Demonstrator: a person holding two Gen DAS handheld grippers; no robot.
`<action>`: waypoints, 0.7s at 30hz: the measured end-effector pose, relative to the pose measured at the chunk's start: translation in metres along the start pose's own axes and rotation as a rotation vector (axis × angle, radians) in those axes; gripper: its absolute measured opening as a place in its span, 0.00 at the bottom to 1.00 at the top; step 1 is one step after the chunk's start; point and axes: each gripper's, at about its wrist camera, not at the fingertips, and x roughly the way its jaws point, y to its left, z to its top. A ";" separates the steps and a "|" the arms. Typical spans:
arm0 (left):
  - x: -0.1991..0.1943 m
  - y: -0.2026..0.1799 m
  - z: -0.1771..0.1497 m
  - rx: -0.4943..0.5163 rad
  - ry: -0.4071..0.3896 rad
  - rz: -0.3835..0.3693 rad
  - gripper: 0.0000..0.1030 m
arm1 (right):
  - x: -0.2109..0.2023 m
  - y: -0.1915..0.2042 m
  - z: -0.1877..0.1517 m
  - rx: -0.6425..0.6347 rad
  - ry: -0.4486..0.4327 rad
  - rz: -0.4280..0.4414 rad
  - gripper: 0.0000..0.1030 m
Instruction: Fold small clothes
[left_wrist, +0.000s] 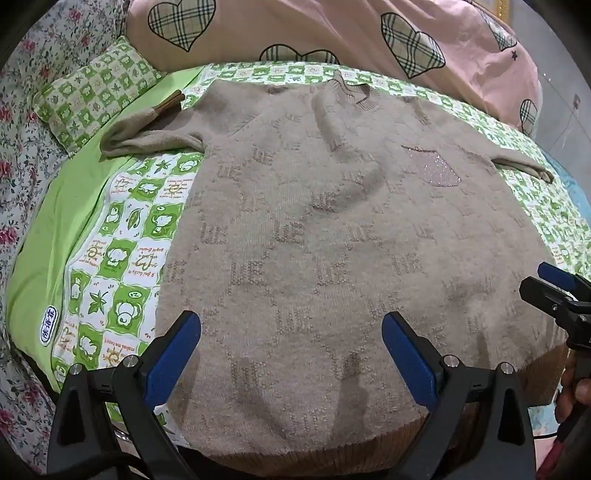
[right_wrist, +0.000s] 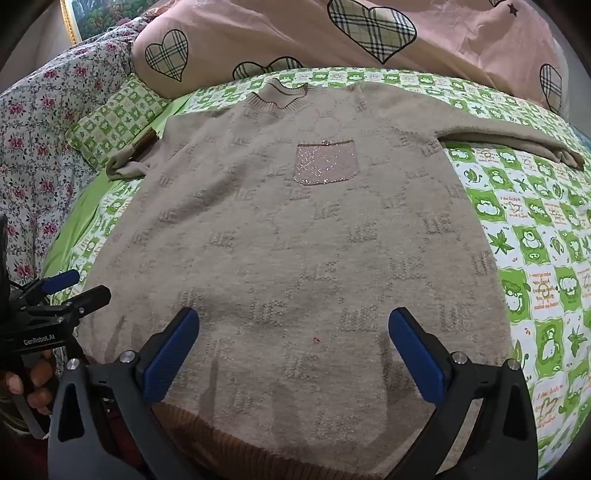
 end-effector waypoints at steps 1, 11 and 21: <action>-0.001 -0.002 -0.002 0.007 -0.002 0.015 0.96 | 0.000 0.000 0.000 0.002 0.000 0.002 0.99; -0.008 0.003 -0.011 0.005 0.003 0.020 0.96 | 0.000 0.000 -0.003 -0.007 -0.008 -0.008 0.99; 0.008 0.003 -0.005 -0.003 -0.005 -0.009 0.96 | 0.002 0.002 -0.002 -0.002 -0.010 -0.003 0.99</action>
